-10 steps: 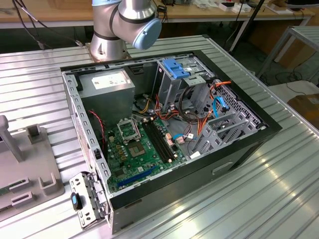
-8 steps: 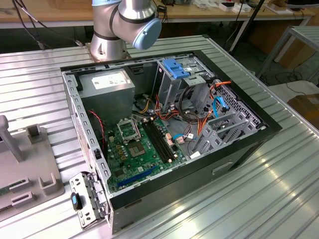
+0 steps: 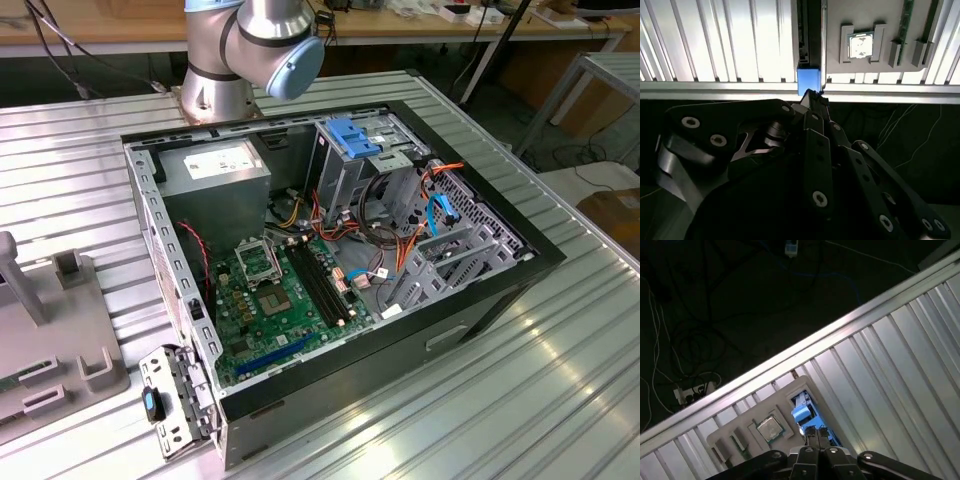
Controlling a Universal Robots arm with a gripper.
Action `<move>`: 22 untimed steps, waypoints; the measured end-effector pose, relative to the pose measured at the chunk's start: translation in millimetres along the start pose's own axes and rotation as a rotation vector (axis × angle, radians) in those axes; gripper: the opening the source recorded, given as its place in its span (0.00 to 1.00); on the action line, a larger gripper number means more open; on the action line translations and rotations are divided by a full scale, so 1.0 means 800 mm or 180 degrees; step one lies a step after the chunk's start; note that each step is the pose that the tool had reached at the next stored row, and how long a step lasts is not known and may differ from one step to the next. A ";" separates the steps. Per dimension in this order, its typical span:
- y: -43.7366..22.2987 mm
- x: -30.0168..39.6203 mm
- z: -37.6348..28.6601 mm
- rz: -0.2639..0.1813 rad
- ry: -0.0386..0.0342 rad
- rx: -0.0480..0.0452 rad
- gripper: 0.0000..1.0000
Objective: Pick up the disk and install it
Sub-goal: 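Pick up the disk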
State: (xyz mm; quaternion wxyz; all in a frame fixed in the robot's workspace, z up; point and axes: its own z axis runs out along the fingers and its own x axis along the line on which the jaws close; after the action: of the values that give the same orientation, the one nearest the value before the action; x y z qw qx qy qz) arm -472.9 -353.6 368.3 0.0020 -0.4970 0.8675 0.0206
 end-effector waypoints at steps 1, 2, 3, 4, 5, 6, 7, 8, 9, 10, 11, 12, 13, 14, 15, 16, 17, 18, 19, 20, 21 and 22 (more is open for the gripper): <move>0.0000 0.0000 0.0000 0.0000 0.0000 0.0000 0.11; 0.0000 0.0000 0.0000 0.0000 0.0000 0.0000 0.11; 0.0000 0.0000 0.0000 0.0000 0.0000 0.0000 0.11; 0.0000 0.0000 0.0000 -0.0001 0.0000 0.0000 0.11; 0.0000 0.0000 0.0000 -0.0011 0.0000 0.0000 0.11; 0.0000 0.0000 0.0001 -0.0029 0.0001 0.0000 0.11; -0.0001 0.0000 0.0001 -0.0057 0.0002 -0.0001 0.11; -0.0001 -0.0001 0.0001 -0.0142 0.0005 -0.0003 0.11; -0.0001 0.0000 0.0002 -0.0256 0.0009 -0.0006 0.11; -0.0001 0.0000 0.0002 -0.0351 0.0012 -0.0008 0.11; -0.0001 0.0000 0.0002 -0.0405 0.0014 -0.0010 0.11; -0.0001 0.0000 0.0003 -0.0523 0.0017 -0.0012 0.11; -0.0001 0.0000 0.0003 -0.0601 0.0020 -0.0014 0.11; -0.0001 0.0000 0.0003 -0.0698 0.0024 -0.0016 0.11; -0.0001 0.0000 0.0003 -0.0772 0.0026 -0.0018 0.11; -0.0001 0.0000 0.0003 -0.0833 0.0028 -0.0020 0.11; -0.0001 0.0000 0.0004 -0.0956 0.0032 -0.0023 0.11; -0.0001 0.0000 0.0004 -0.1046 0.0035 -0.0025 0.11; -0.0001 0.0000 0.0005 -0.1142 0.0038 -0.0027 0.11; -0.0002 0.0000 0.0006 -0.1255 0.0042 -0.0030 0.11; -0.0002 0.0000 0.0007 -0.1383 0.0047 -0.0033 0.11; -0.0002 0.0000 0.0008 -0.1488 0.0050 -0.0035 0.11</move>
State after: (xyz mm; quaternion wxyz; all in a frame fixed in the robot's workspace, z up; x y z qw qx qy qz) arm -472.7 -353.6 367.7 -0.0028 -0.6846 0.7286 0.0205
